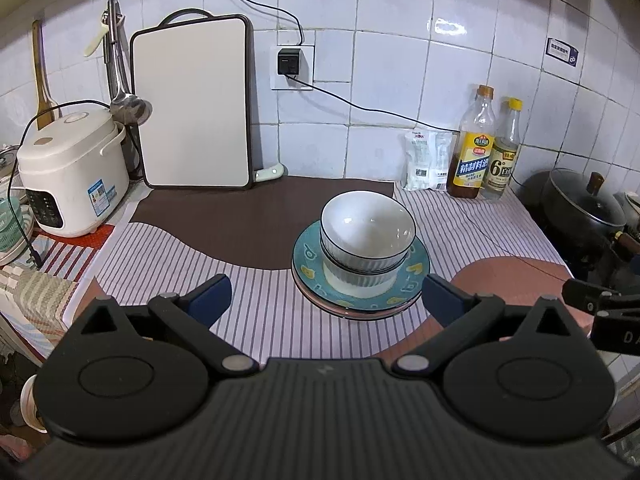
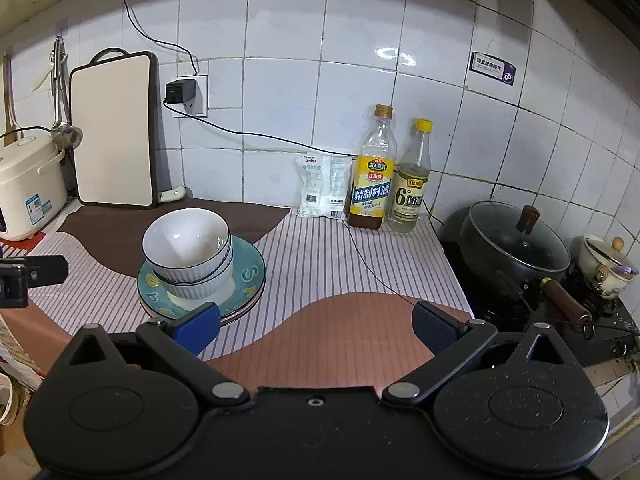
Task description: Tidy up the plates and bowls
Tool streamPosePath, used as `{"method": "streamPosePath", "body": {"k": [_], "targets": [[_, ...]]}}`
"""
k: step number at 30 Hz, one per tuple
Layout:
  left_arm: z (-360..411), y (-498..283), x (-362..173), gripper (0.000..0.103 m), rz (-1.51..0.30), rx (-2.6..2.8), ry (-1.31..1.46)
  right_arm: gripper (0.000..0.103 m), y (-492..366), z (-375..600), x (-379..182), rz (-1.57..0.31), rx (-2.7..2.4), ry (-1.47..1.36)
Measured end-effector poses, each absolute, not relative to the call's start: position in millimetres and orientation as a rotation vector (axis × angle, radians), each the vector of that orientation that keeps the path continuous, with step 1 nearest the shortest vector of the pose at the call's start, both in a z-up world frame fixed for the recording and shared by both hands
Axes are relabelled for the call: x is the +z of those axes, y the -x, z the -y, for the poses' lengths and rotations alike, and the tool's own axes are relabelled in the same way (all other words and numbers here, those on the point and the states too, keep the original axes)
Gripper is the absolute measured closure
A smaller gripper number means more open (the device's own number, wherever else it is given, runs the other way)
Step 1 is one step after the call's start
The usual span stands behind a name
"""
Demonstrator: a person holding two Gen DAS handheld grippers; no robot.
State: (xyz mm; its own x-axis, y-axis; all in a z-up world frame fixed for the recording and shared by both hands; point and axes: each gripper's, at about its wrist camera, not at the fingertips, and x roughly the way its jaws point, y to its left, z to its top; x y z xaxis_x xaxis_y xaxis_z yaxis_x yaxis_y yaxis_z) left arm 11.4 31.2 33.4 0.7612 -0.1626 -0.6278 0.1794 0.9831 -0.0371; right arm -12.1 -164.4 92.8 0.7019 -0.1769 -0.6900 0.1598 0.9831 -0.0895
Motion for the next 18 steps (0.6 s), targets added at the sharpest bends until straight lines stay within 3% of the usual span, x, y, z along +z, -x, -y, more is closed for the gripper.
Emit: {"method": "streamPosePath", "body": {"k": [18], "targets": [[-24.8, -5.5, 18.5, 0.0, -0.657, -0.16, -0.006, 0.0, 14.8, 165.1, 77.6, -0.712, -0.173, 0.009]]}}
